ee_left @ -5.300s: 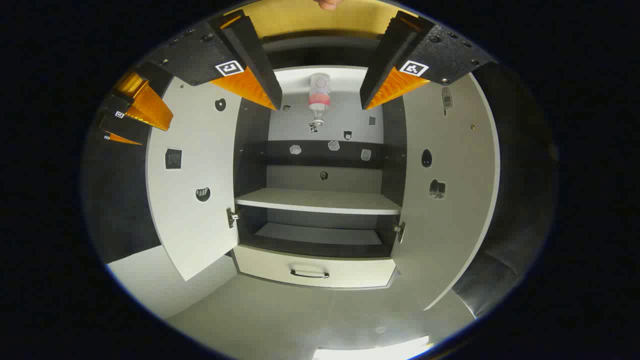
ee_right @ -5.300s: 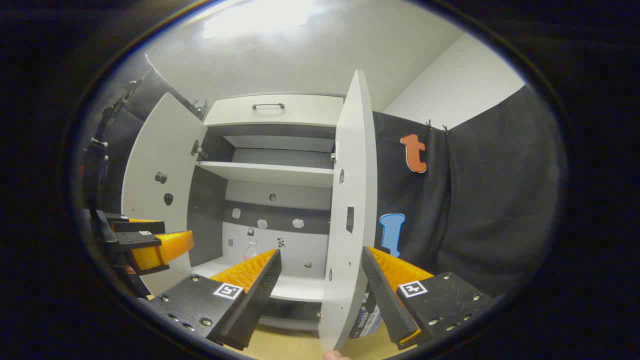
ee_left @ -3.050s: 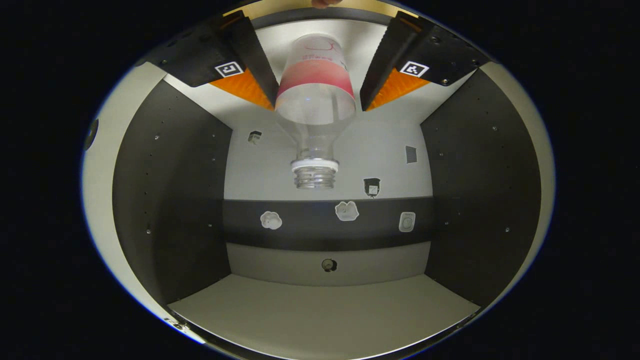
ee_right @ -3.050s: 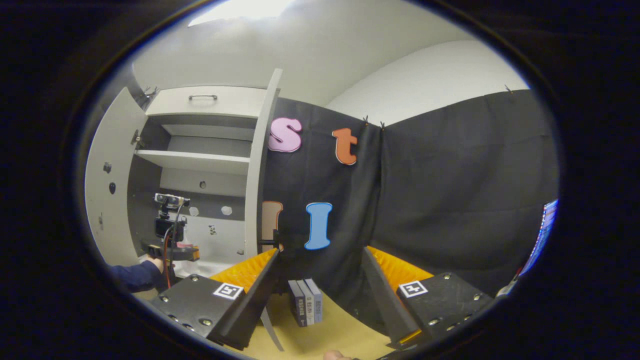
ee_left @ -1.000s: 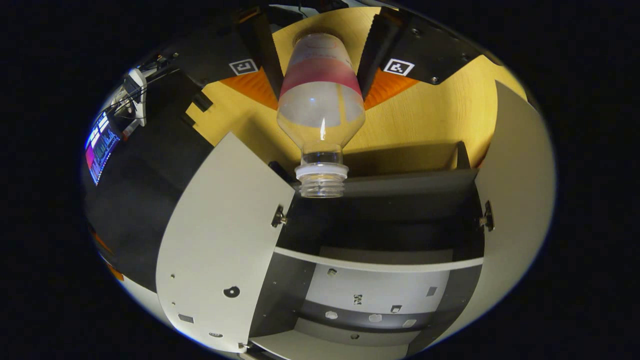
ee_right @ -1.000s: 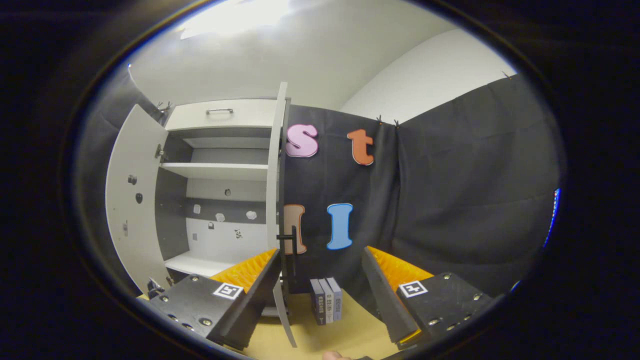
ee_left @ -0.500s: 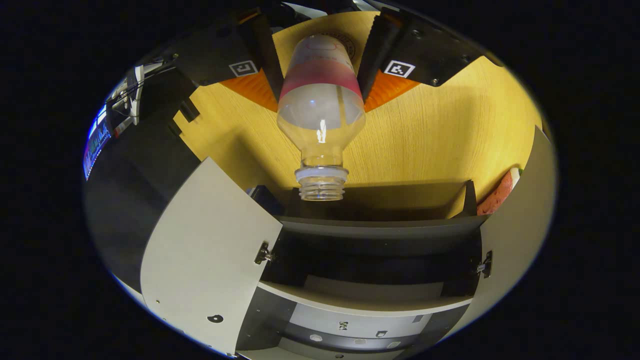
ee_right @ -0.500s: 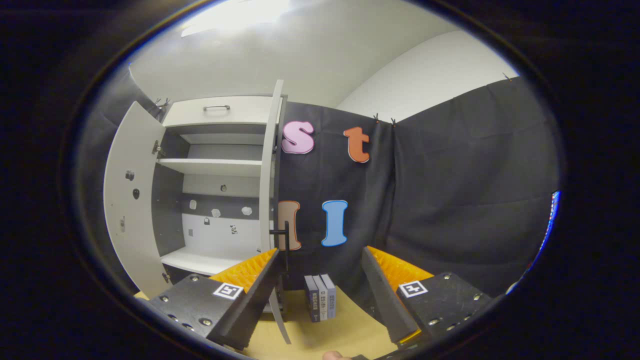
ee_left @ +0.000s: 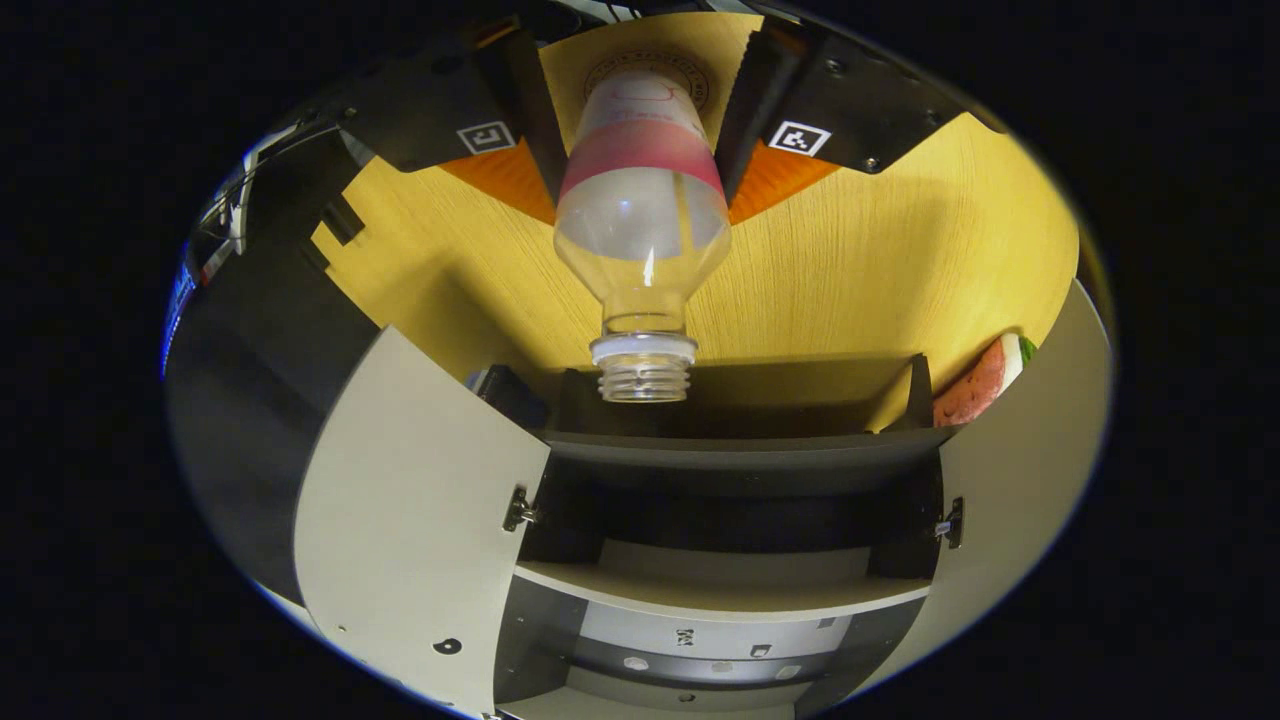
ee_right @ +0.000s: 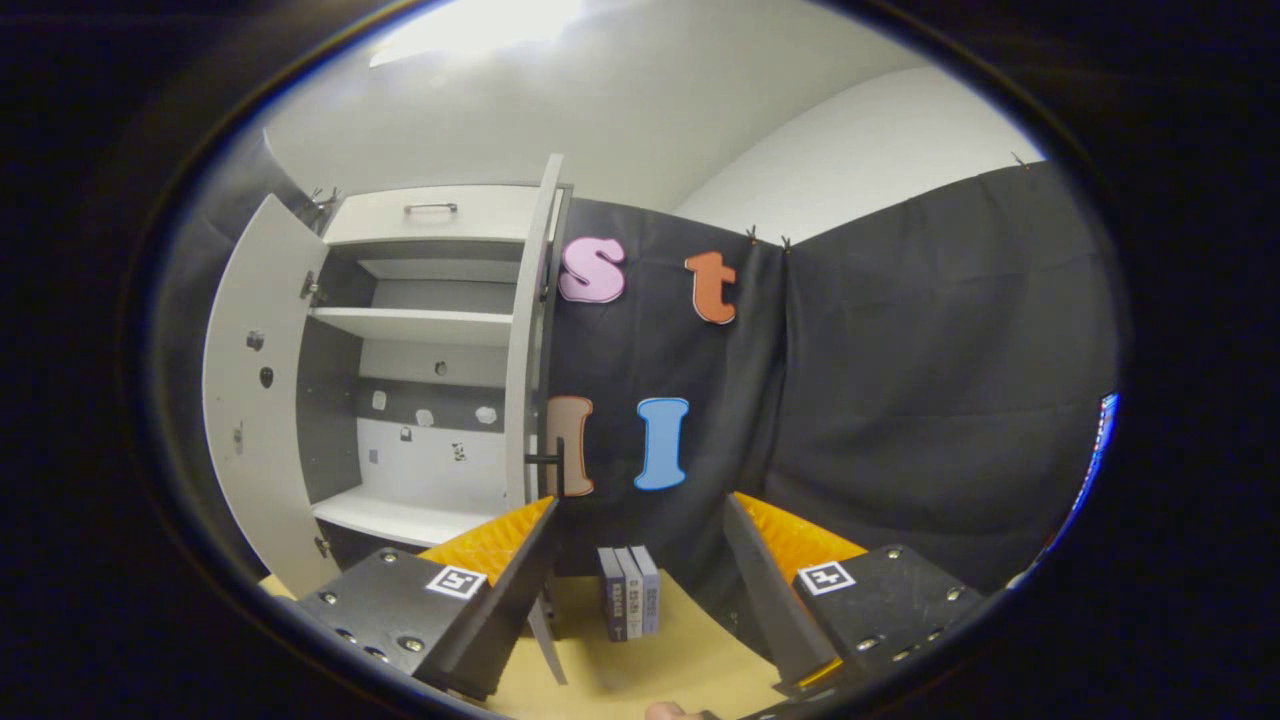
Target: Grasp the bottle in the cabinet with the left hand and place it on the coaster, then close the right door with the right hand and the left door with the left hand.
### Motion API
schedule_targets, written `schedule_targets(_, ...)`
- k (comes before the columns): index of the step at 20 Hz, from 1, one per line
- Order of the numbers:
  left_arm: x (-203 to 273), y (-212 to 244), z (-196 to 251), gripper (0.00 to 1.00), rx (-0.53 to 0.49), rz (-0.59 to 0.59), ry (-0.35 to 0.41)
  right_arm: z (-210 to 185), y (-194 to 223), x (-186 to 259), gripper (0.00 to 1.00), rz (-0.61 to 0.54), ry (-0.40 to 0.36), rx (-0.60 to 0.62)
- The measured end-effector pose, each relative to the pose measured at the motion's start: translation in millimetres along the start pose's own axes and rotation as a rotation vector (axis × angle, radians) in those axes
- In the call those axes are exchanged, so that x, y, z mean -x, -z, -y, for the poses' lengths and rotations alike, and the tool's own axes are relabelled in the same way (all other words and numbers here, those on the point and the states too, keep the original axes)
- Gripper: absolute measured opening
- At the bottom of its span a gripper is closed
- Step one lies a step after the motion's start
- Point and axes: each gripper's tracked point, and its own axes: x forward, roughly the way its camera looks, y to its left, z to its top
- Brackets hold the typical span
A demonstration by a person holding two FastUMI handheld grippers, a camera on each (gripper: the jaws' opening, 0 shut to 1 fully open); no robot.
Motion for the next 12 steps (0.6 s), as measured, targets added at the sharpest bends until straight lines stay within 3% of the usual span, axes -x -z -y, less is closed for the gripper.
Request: schedule_targets(12, 30.2, 40.1, 8.1, 0.78, -0.049, -0.073, 0.009, -26.4, 9.5, -18.2, 0.96, -0.007, -0.074, -0.010)
